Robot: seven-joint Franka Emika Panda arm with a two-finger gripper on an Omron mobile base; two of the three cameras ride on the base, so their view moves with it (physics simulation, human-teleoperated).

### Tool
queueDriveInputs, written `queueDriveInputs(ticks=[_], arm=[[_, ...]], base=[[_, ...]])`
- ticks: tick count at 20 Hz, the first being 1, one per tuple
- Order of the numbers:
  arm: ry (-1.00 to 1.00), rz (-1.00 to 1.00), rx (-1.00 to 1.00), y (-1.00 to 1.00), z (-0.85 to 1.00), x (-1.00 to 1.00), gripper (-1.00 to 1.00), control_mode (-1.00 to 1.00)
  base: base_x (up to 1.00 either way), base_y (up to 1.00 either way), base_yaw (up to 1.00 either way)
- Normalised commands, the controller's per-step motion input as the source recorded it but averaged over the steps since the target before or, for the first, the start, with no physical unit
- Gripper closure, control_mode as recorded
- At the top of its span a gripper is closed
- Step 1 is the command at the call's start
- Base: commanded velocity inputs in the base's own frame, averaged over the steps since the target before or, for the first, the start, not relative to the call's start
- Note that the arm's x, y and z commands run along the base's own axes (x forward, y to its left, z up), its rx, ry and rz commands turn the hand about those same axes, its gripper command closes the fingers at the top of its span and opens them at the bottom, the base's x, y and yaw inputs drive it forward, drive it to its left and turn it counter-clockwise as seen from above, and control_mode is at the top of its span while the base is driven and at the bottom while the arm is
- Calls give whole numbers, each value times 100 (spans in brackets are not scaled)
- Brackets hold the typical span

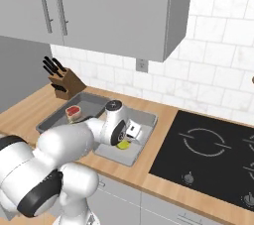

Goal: Place one lemon wedge and one steak in each tupperware on the nearby counter, to pack two identical lunches.

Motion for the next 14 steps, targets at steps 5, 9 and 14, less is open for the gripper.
queueDriveInputs(ticks=[5, 9, 14], arm=[[8, 0, 0, -12, -14, 11, 100, -100], [6, 0, 0, -10, -19, 2, 100, -100], [1, 0, 0, -1, -23, 0, -100, -100]], base=[[0, 0, 0], [0, 0, 0], [0, 0, 0]])
